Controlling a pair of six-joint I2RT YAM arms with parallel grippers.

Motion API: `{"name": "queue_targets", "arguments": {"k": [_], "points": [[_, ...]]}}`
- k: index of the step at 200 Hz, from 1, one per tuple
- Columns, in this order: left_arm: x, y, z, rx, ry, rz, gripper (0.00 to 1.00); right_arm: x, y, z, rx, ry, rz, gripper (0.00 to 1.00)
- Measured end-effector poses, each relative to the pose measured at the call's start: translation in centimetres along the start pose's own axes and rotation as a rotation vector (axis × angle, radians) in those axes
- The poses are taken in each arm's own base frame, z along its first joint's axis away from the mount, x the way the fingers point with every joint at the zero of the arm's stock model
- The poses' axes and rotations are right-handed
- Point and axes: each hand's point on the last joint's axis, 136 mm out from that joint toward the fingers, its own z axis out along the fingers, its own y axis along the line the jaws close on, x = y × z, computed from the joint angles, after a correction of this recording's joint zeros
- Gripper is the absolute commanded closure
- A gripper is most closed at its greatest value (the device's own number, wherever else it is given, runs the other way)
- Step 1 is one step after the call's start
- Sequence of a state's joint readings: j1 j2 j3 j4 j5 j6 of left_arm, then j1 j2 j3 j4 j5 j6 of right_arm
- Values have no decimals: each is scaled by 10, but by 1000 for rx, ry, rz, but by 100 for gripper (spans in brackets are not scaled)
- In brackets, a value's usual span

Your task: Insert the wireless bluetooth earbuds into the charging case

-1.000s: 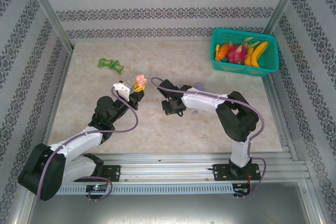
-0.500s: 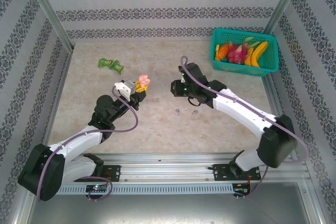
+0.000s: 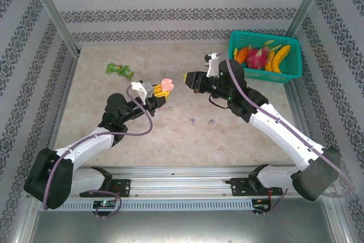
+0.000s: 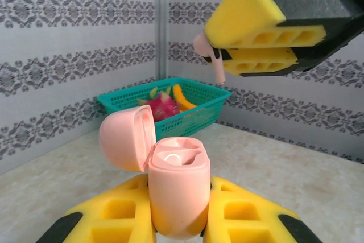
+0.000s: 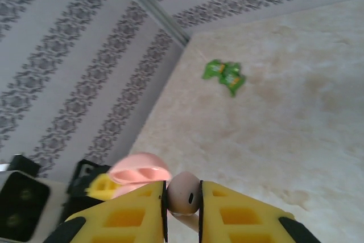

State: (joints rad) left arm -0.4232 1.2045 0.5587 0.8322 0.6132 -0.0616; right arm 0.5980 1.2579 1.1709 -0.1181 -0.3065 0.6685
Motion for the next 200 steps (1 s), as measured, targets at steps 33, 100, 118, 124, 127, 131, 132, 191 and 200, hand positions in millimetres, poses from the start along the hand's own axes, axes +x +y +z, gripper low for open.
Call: {"name": "queue_targets", "arguments": {"k": [33,100,118,124,127,131,132,191,200], "points": [[-8,-7,10,68,-6,4,100,-11,28,-2,-133,-32,0,80],[-11,-15,25,135,-12,0,100,0,55,2,-277,-44,-5,81],[-15,-16,27,141,-26,2,100,5,53,2,-287,-48,-4,81],[-17,-16,28,142,-32,5,100,6,53,1,-289,-50,-3,81],[-19,-16,28,142,-36,7,100,7,52,1,-289,-50,-3,81],[-21,-16,28,142,-42,9,100,7,52,0,-290,-53,-4,81],[-21,-16,28,142,-42,9,100,7,52,0,-290,-53,-4,81],[-35,-16,29,145,-80,33,100,2,59,-19,-322,-107,-10,81],[-35,-17,29,147,-80,32,100,1,60,-20,-325,-115,-12,82]]}}
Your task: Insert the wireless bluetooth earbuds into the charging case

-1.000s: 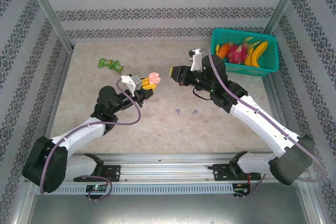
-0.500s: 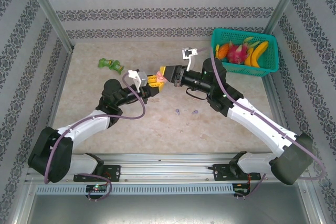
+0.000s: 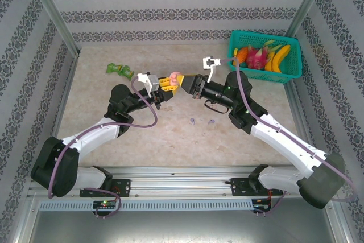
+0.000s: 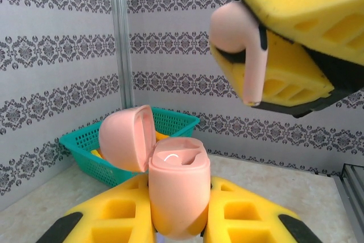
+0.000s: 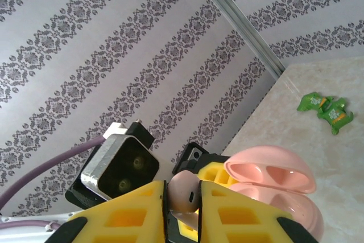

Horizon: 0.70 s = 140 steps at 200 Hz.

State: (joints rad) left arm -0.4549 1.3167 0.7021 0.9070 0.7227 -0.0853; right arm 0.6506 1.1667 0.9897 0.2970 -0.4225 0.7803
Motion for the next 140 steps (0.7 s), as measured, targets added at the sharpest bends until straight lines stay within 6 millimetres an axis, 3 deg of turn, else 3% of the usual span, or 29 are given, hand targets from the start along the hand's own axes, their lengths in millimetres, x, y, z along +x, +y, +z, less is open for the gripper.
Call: {"name": "queue_targets", "arguments": {"k": [68,103,140], "points": [[-2,-6,2,13,-6,16,100,-3,0,0,4,-16,0,83],[-11,-14,3,-22,2,126,100,-2,-1,-2,2,-20,5,83],[-25,-8,-1,-85,-17,243,100,-8,6,-7,-11,-42,-5,83]]}}
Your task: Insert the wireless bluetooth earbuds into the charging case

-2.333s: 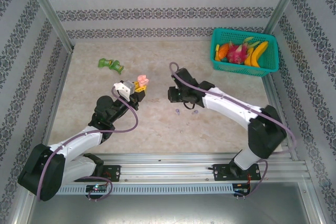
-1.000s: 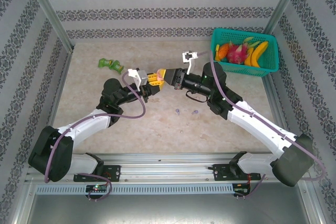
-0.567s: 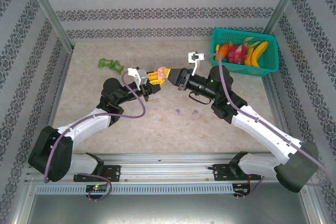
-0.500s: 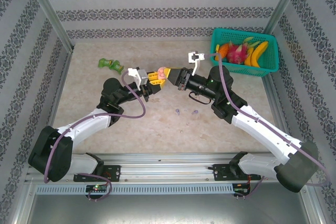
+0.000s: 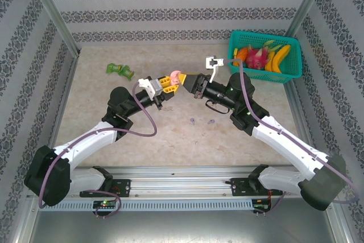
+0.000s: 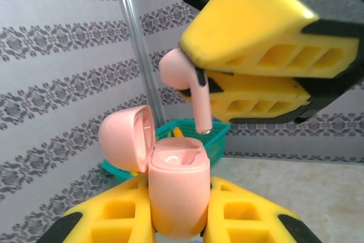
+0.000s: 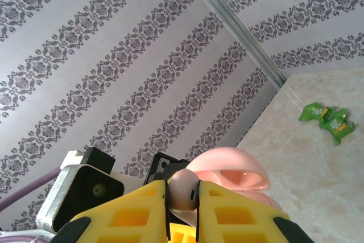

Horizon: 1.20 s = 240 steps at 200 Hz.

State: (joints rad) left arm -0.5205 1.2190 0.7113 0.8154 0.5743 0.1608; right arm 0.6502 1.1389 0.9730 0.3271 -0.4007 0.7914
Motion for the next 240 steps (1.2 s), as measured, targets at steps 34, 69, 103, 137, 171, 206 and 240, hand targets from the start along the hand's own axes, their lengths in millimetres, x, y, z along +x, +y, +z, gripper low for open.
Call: {"name": "queue_targets", "arguments": {"k": [34,69,103,137,171,206,240], "points": [[2,3,0,-18,11,38,100,-10,12,-8,-21,-38,-18,84],[3,3,0,-24,18,38,100,-13,14,-9,-24,-50,-22,84],[3,4,0,-25,18,37,100,-11,11,-7,-20,-45,-19,84],[3,4,0,-25,17,34,100,-6,2,0,-4,-29,-10,84],[0,4,0,-25,12,36,100,-4,-2,3,2,-23,1,84],[-5,6,1,-27,1,36,100,-2,-6,6,7,-18,12,85],[-5,6,1,-27,0,32,100,1,-10,7,12,-13,18,85]]}}
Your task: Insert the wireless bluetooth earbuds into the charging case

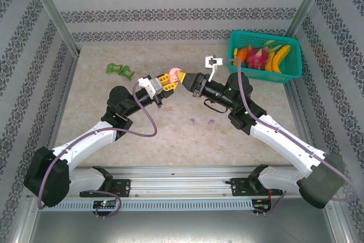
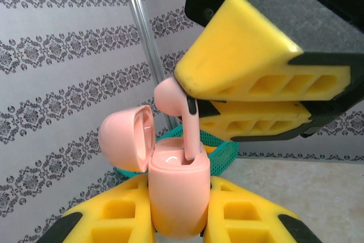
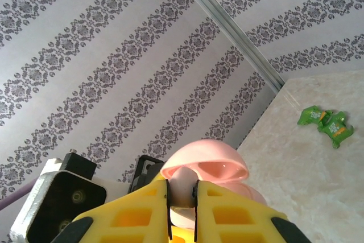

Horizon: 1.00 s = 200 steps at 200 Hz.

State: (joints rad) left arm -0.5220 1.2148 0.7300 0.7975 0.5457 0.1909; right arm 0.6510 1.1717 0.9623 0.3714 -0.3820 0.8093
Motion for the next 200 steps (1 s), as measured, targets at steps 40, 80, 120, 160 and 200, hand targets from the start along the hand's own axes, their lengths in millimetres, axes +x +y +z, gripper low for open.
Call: {"name": "queue_targets", "arguments": {"k": [40,80,120,160,200], "points": [[1,0,0,0,2,-9,100,4,-4,1,7,6,4,85],[1,0,1,0,3,-14,100,4,-5,1,10,9,5,86],[7,0,2,1,18,-26,100,8,-12,3,35,25,9,87],[12,1,3,-4,28,-52,100,11,-17,6,83,52,-2,84],[24,1,4,-10,51,-94,100,15,-23,9,129,89,-11,73]]}}
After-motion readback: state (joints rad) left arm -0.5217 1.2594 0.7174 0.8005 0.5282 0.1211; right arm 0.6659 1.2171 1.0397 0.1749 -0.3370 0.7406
